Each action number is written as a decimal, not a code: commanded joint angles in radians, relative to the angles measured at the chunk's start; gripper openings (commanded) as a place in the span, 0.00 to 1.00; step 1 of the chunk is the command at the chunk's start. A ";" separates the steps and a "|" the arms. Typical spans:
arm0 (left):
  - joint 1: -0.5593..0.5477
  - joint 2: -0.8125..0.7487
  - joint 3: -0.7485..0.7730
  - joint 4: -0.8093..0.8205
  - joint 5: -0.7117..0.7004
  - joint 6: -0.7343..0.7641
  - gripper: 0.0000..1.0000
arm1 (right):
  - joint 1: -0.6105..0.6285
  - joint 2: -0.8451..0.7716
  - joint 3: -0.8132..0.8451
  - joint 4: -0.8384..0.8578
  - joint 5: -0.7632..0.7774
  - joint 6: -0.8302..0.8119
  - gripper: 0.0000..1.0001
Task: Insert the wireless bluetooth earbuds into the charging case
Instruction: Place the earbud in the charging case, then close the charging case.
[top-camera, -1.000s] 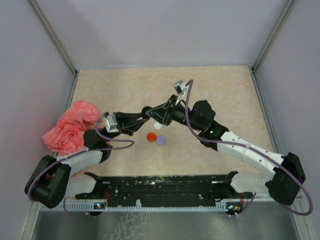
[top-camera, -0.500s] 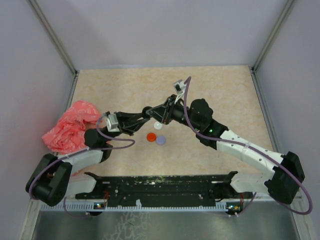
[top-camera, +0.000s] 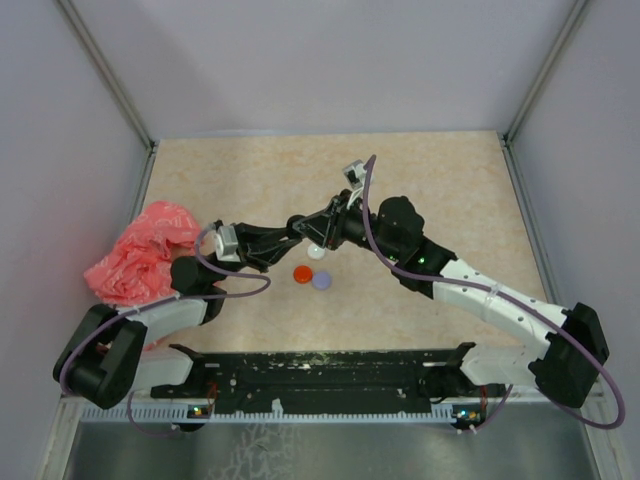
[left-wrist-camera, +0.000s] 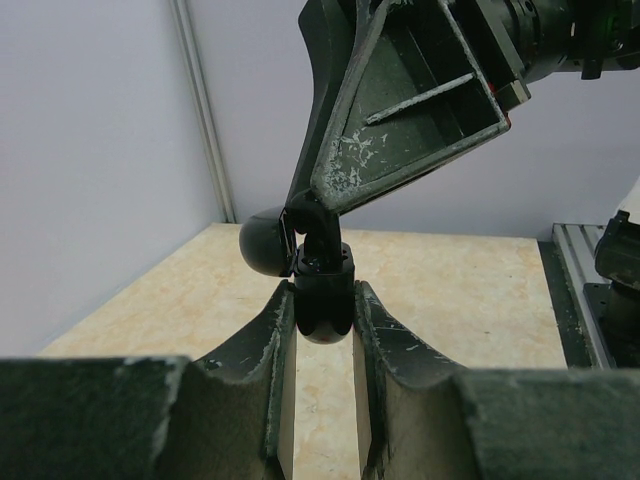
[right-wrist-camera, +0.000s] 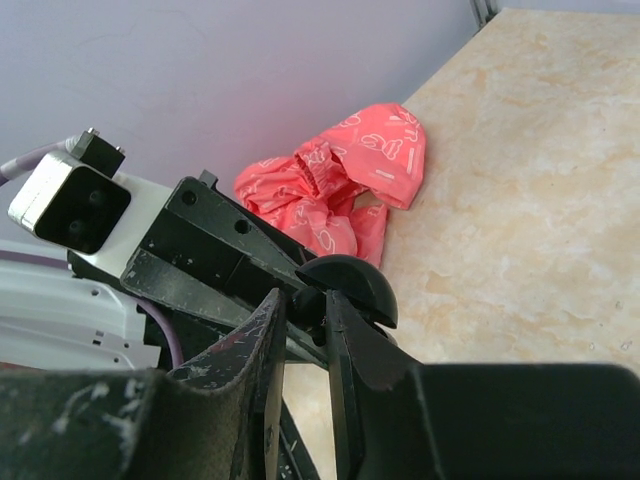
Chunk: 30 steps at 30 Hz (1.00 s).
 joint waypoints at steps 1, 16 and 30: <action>-0.011 -0.039 0.011 0.272 0.021 -0.031 0.00 | -0.002 -0.010 0.005 -0.036 0.071 -0.044 0.22; -0.012 -0.003 0.005 0.273 0.030 -0.069 0.01 | -0.003 -0.070 0.026 -0.043 0.068 -0.145 0.34; -0.012 0.056 0.022 0.272 0.099 -0.134 0.00 | -0.216 -0.060 0.160 -0.262 -0.321 -0.248 0.62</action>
